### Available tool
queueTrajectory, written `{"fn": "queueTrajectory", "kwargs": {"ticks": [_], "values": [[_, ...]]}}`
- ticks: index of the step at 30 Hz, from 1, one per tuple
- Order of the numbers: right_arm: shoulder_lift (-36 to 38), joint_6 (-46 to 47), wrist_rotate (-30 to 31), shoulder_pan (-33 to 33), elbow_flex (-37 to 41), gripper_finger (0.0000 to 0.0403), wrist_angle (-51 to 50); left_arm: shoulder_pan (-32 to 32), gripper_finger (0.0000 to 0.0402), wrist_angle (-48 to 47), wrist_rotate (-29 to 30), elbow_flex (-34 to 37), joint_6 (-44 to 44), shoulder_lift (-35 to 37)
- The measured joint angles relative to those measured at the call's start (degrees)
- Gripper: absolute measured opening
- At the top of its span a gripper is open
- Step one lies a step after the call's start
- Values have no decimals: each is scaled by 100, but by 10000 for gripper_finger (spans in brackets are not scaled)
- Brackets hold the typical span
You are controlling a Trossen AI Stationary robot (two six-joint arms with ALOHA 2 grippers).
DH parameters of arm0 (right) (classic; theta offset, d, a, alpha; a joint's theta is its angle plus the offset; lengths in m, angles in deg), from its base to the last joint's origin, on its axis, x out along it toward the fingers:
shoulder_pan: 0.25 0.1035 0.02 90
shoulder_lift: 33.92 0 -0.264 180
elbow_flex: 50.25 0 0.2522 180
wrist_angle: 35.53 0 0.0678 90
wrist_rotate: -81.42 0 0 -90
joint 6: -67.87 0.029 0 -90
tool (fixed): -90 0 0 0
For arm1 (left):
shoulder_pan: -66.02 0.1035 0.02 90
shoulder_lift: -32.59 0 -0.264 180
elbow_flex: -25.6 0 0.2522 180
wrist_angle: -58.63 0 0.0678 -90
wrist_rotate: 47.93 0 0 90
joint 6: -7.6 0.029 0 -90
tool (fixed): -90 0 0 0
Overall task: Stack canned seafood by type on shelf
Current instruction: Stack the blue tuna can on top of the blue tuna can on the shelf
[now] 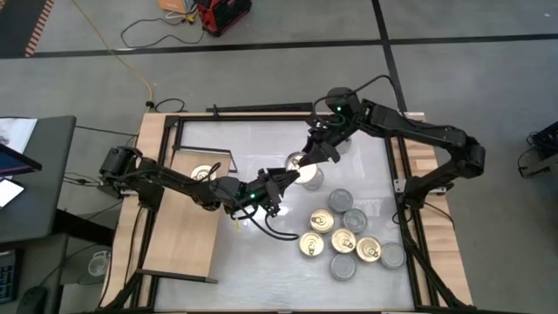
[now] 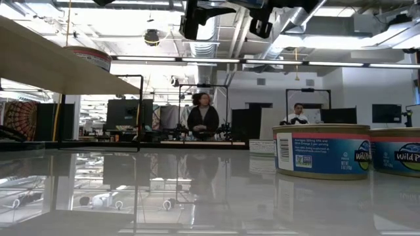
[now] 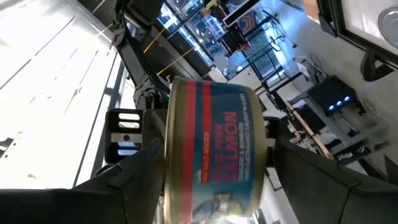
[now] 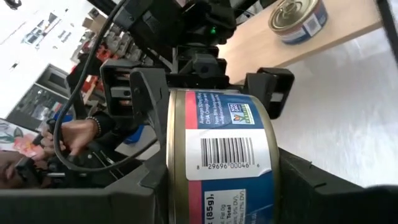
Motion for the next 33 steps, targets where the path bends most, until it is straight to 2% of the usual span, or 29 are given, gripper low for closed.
{"fn": "queueTrajectory", "kwargs": {"ticks": [5, 12, 15, 23, 29, 33], "values": [[-96, 11, 33, 12, -7, 216, 74, 0, 274, -2, -6, 0, -24, 0], [-193, 112, 19, -4, -2, 213, 123, 2, 178, -77, 160, 0, -214, -7], [-199, 155, 38, -61, 0, 218, 195, 3, 177, -51, 243, 0, -370, -9], [-182, 31, 103, -210, -4, 287, 434, -52, 177, -60, 305, -2, -1262, -1], [-184, -1, -311, -372, -2, 347, 436, -109, 177, -81, 323, -2, -1398, 15], [-87, -215, -604, -752, -2, 378, 368, -107, 177, -80, 341, -2, -1624, 15]]}}
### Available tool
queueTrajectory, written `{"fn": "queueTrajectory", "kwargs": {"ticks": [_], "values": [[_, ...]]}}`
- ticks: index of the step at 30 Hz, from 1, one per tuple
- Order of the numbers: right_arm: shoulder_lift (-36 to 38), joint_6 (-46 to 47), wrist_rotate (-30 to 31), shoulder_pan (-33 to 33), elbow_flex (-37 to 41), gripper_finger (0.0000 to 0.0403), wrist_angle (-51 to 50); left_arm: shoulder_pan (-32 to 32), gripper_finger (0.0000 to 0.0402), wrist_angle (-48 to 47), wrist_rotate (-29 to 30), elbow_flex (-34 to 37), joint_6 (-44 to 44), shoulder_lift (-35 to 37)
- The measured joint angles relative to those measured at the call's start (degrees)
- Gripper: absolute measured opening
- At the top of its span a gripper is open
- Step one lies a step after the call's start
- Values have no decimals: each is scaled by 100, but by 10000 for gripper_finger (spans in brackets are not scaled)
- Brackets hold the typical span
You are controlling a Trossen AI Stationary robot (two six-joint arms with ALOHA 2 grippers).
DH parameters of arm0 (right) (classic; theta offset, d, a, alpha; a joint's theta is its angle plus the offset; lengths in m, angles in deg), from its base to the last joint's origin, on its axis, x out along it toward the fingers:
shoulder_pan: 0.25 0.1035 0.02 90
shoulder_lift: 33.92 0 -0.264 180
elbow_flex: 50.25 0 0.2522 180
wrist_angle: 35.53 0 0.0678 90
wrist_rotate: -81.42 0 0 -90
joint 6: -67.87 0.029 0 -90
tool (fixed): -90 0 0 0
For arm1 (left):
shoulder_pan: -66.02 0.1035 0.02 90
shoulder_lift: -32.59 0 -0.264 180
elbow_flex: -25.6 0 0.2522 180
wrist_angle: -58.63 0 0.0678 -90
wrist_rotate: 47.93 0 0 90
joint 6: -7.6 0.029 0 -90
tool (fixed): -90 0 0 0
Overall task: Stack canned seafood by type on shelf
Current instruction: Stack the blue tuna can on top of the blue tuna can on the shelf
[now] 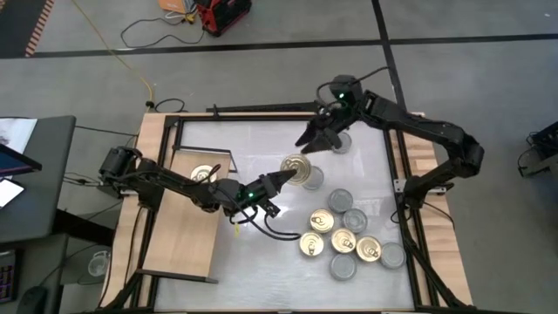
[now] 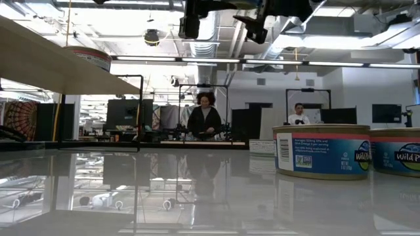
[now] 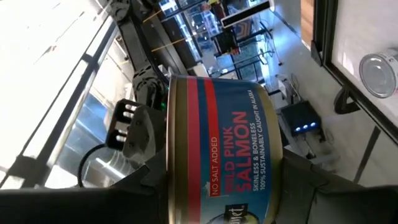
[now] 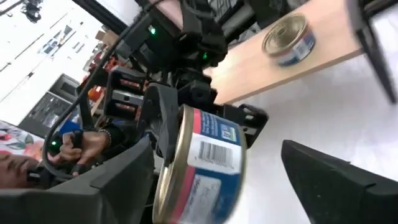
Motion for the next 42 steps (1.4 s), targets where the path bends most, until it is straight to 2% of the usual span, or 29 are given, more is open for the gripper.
{"fn": "queueTrajectory", "kwargs": {"ticks": [3, 6, 12, 16, 19, 23, 25, 28, 33, 37, 42], "values": [[198, -345, -8, -408, 0, 389, -146, -4, 177, -111, 39, 2, -182, 15], [371, -526, 145, -739, 0, 392, -226, -30, 177, -310, -36, 224, -476, 334], [814, -835, 1313, -775, 0, 388, -541, -74, 177, -723, -592, 1090, -1340, 1687], [1077, -821, 2331, -305, 2, 385, -626, -379, 177, -1022, -444, 1588, -1958, 2580], [1230, -645, 3047, 180, 0, 385, -712, -801, 181, -1161, 302, 1880, -2093, 3014], [1224, -481, 4267, 970, 2, 385, -945, -1551, 193, -1446, 1648, 2091, -2157, 3392], [1127, -474, 4660, 1325, 2, 385, -963, -1864, 193, -1870, 1975, 2103, -2629, 3504], [895, -468, 4848, 1697, 4, 385, -882, -2178, 184, -2381, 2293, 2109, -3209, 3608], [540, -480, 4930, 2006, 4, 385, -626, -2110, 180, -2619, 2371, 2109, -3807, 3759], [343, -468, 4934, 2069, 5, 385, -364, -1923, 187, -2610, 1820, 2109, -4505, 3857], [285, -418, 4936, 2070, 7, 384, -216, -2247, 189, -2812, 1703, 2109, -5271, 4078]]}}
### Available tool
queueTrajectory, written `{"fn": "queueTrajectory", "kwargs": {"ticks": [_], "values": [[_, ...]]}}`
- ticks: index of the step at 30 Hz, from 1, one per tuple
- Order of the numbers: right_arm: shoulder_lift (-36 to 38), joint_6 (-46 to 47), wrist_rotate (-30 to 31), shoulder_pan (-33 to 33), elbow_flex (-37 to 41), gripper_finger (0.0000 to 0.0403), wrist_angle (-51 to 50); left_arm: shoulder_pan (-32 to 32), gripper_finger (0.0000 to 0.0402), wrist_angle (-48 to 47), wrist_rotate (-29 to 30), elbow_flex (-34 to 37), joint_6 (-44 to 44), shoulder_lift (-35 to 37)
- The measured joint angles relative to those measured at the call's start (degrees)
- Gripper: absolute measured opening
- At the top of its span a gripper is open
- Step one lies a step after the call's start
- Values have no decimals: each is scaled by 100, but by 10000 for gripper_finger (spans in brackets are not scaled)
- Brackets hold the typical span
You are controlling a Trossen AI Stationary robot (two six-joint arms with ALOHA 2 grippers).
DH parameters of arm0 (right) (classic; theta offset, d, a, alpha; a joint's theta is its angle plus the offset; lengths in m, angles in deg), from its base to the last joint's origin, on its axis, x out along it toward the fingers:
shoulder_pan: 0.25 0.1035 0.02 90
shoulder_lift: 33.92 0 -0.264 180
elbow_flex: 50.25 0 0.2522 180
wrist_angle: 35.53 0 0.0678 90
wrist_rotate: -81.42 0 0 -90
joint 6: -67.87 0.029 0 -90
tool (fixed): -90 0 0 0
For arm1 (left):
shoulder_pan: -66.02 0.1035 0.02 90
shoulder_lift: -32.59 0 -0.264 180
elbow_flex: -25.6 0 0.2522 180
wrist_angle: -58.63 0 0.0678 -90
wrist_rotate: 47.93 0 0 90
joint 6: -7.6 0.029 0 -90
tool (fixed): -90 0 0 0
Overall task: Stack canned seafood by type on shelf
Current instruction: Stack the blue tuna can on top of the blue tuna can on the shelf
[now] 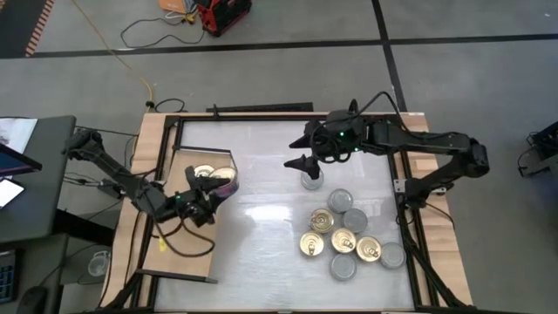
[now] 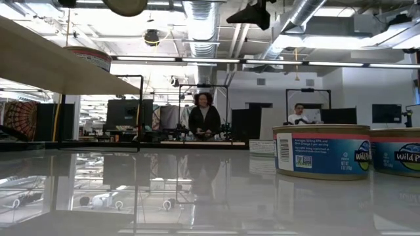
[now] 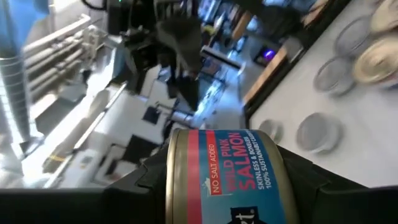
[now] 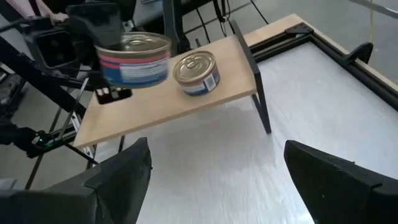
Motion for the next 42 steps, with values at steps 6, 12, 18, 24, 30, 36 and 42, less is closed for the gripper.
{"fn": "queueTrajectory", "kwargs": {"ticks": [6, 12, 18, 24, 30, 36, 42], "values": [[-2, 102, -2, -2, 0, 384, 24, -548, 191, -114, 494, -10, -520, 501], [-168, 283, -2, 63, -2, 384, 157, -861, 191, -1141, 1592, -9, -1213, 762], [-648, 356, -193, 252, 0, 384, 579, -903, 191, -2024, 1917, -9, -2184, 752], [-1156, -1089, -103, 646, 2, 384, 1777, -912, 191, -2224, 1010, -9, -2505, 755], [-1515, -3671, 99, 972, -4, 384, 3080, -894, 181, -2205, 360, -9, -2093, 763], [-2090, -6029, 1161, 1409, -2, 379, 4326, -892, 180, -2167, 284, -9, -1609, 763], [-2572, -7196, 1537, 1587, -6, 376, 5099, -892, 179, -2150, 274, -9, -1525, 763]]}}
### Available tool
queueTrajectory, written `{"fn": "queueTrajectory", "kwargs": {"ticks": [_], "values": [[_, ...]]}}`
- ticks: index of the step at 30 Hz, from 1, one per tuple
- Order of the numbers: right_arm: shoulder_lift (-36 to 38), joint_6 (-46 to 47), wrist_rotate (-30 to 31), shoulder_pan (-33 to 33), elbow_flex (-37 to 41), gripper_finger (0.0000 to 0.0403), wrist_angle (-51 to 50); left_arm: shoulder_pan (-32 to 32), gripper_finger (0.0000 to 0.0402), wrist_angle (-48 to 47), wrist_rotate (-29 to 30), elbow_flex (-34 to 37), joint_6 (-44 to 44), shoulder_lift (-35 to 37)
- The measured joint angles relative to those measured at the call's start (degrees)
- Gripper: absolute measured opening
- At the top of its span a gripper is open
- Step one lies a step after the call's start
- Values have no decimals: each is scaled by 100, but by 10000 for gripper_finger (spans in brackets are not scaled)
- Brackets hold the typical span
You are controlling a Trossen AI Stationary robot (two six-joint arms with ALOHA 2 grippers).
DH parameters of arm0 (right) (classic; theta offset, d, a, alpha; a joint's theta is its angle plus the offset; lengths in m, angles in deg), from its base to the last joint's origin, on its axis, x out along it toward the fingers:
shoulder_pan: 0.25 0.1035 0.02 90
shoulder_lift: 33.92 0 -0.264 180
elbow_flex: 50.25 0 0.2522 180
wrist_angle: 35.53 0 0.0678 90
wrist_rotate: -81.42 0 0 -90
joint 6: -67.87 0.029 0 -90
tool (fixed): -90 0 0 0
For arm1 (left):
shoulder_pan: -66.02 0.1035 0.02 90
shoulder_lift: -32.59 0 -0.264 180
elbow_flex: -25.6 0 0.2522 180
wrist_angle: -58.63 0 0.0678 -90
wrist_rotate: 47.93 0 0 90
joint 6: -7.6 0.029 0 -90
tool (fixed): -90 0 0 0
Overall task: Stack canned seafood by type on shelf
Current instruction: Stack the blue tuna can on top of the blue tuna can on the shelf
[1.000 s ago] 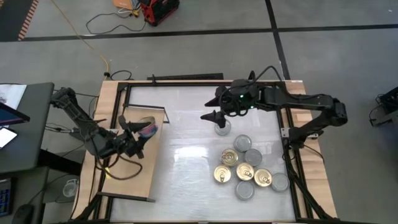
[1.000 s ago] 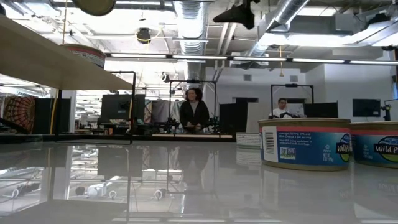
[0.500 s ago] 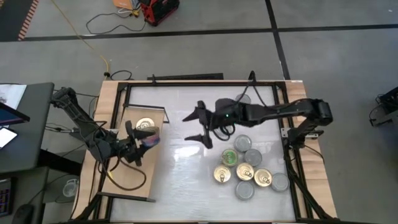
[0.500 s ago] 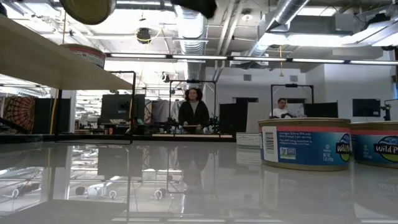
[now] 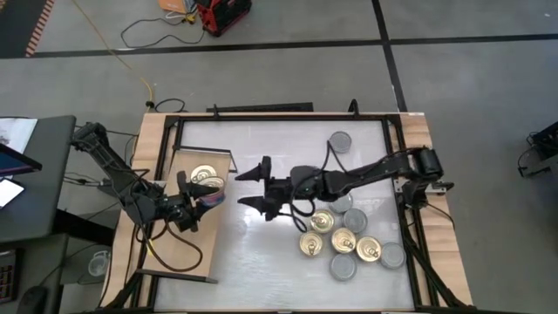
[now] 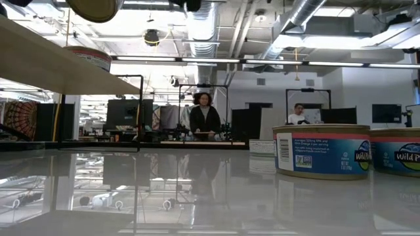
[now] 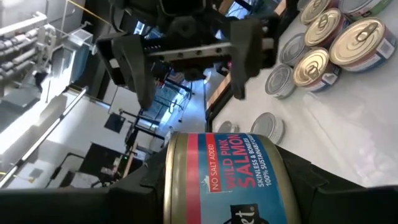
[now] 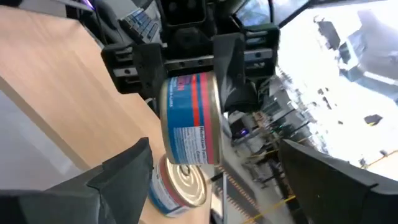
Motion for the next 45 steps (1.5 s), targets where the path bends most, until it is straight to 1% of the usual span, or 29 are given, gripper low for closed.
{"fn": "queueTrajectory", "kwargs": {"ticks": [8, 13, 18, 22, 25, 27, 32, 33, 36, 40, 42, 45], "values": [[-607, -179, 148, -118, -650, 376, 1, 0, 183, 526, -501, 0, 547, 0], [-896, -314, 148, -138, -1080, 373, -83, 0, 182, 673, -683, 0, 802, 4], [-921, -255, 163, -90, -1157, 343, -356, 0, 182, 668, -637, 4, 874, -4], [-914, 113, 566, -78, -1159, 317, -681, 0, 182, 675, -503, 4, 917, -2], [-899, 208, 671, -87, -1159, 312, -935, 2, 182, 737, -420, 4, 989, -2], [-899, 203, 679, -93, -1159, 312, -944, 2, 182, 739, -433, 4, 991, 0], [-897, 251, 676, -87, -1159, 312, -679, 2, 182, 818, -718, 4, 1009, -2], [-894, 273, 645, -86, -1159, 312, -662, 2, 182, 885, -801, 4, 1028, -2], [-894, 423, 292, -126, -1159, 312, -668, 2, 182, 1022, -991, 4, 1198, 0], [-894, 652, 225, -176, -1154, 314, -529, 2, 182, 1030, -1191, 4, 1428, -2], [-894, 753, 213, -205, -1154, 324, -485, 2, 182, 1058, -1269, 4, 1483, -2], [-894, 765, 52, -214, -1154, 357, -507, 31, 182, 1164, -1368, 4, 1523, -3]]}}
